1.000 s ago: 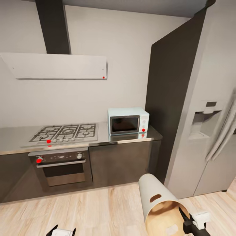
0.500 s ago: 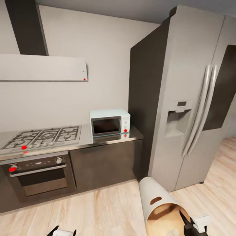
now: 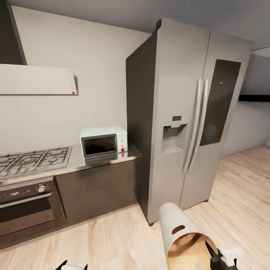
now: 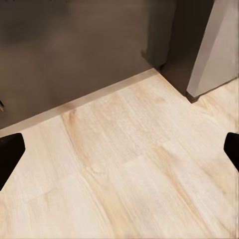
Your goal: Put the three can of soda from the living room inside the tash can in the kitchen.
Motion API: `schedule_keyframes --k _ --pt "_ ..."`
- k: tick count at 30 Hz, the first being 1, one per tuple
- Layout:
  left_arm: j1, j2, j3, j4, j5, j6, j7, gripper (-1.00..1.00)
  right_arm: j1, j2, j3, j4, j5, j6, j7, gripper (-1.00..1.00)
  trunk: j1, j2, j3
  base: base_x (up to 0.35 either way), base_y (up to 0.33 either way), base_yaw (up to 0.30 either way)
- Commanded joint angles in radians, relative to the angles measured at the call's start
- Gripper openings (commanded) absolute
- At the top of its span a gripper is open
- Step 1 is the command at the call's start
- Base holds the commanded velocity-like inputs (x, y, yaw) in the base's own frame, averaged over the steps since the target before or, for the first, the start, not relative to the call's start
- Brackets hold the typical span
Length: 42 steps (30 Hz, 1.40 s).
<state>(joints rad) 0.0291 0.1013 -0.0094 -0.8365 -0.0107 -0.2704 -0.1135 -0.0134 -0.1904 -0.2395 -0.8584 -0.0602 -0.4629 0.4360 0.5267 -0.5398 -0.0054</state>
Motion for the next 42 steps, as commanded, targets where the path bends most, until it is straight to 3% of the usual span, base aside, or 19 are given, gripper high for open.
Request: schedule_keyframes --k 1,16,42 --pt "0.0 0.0 0.0 0.0 0.0 -0.001 0.0 1.0 0.0 0.0 -0.001 -0.002 -0.011 0.001 0.006 -1.0 0.0 0.0 0.001 -0.105 -0.28 -0.232" --pt "0.0 0.001 0.0 0.0 0.004 -0.006 0.0 1.0 -0.002 0.002 0.0 -0.008 -0.038 0.078 0.008 -1.0 0.0 0.0 0.002 -0.068 -0.257 -0.235" --pt "0.0 0.0 0.0 0.001 -0.001 -0.023 0.0 1.0 -0.002 0.011 0.0 -0.007 -0.043 0.089 0.009 -1.0 0.0 0.0 -0.024 -0.001 -0.017 -0.146"
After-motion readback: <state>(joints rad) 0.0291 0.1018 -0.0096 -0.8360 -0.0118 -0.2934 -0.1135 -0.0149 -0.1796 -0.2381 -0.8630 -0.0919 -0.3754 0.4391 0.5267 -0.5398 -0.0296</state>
